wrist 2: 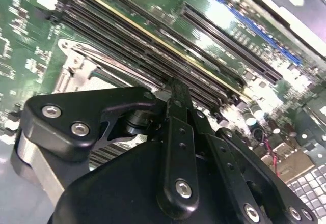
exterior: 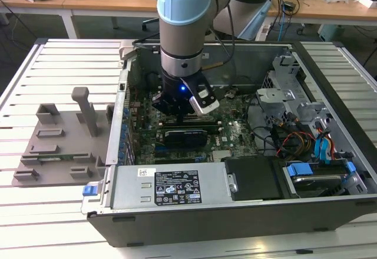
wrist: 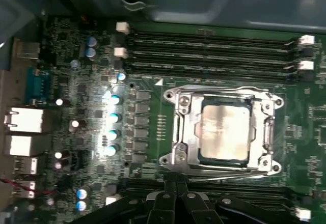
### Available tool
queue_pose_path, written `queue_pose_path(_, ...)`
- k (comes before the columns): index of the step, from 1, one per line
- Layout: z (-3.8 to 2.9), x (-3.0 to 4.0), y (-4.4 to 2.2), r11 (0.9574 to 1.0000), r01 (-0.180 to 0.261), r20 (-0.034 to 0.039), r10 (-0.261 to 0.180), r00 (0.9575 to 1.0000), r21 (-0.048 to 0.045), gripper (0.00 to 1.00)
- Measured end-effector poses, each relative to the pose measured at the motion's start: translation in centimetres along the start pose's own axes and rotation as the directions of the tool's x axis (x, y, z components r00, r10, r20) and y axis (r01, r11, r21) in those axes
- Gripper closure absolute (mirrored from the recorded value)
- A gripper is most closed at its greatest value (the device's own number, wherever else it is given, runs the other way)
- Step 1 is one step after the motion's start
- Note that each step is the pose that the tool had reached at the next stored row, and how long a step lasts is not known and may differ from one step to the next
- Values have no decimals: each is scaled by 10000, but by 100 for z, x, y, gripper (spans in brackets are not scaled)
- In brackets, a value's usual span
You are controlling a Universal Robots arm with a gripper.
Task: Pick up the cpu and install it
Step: 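Install the second cpu locking lever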
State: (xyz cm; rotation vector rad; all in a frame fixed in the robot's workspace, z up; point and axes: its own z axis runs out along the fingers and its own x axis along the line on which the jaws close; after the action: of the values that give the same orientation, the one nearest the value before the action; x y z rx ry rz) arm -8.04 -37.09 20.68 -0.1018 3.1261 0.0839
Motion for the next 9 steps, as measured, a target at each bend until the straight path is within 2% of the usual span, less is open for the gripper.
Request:
queue_pose_path(3,5,49,14,10000,-1,-1,1,10000,-1,89)
queue_pose_path(9,21,56,66,10000,26,-3,-26,10000,-1,89)
